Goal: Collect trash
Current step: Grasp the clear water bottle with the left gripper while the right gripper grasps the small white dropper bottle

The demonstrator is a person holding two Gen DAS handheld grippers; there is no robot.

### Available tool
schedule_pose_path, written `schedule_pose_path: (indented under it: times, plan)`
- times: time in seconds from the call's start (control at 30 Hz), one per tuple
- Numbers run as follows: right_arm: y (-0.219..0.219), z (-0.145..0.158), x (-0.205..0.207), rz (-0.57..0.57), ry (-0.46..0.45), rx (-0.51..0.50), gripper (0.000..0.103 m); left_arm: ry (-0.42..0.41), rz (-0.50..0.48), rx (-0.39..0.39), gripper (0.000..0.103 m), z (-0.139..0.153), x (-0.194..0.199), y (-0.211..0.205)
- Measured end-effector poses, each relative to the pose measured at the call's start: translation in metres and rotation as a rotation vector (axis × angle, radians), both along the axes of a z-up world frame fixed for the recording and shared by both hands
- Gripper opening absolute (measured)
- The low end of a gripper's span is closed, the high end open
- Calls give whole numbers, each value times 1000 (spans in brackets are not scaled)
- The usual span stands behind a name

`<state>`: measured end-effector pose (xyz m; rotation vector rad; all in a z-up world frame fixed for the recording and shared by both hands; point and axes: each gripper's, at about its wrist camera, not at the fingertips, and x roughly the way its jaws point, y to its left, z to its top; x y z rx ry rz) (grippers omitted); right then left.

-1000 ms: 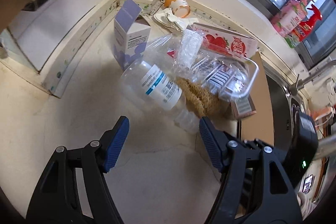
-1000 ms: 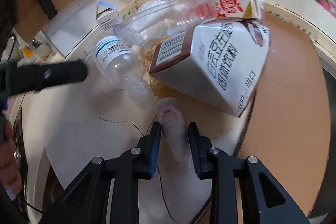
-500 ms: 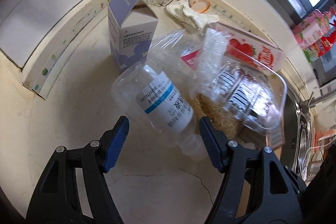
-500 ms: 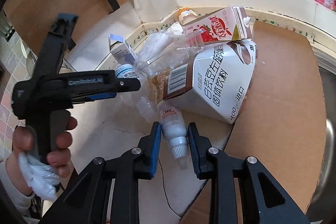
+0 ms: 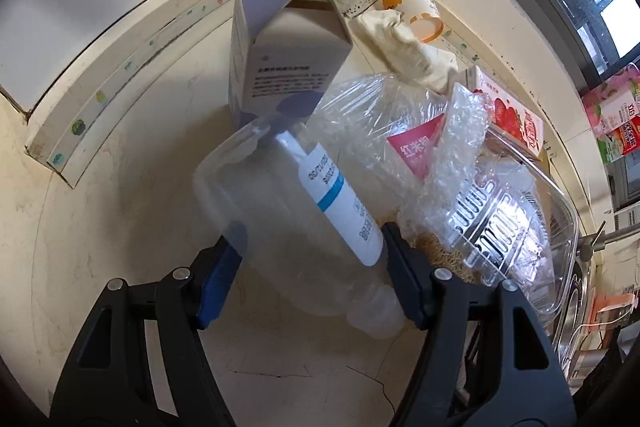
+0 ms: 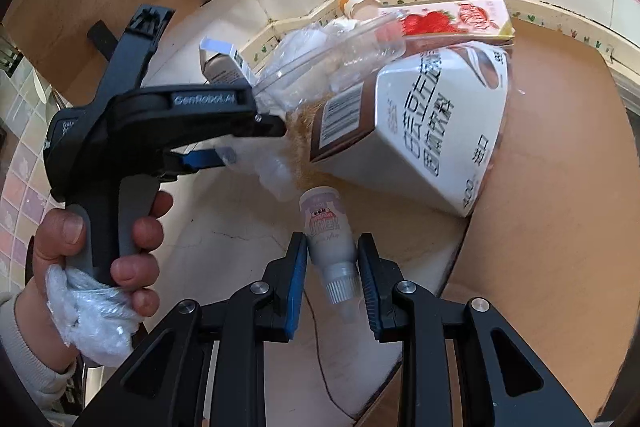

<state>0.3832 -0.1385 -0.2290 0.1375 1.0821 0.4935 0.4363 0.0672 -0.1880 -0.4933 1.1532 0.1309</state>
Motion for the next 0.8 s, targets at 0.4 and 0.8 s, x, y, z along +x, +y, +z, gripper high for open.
schedule_pose_path:
  times: [0.4,0.8]
  plan:
    - [9,4,-19,-47,-5,5,26,-62,-113,18,59,20,-35,-7]
    - [19,31,-77,-151,-24,18,26,-69,-320,17,58,64,-140,6]
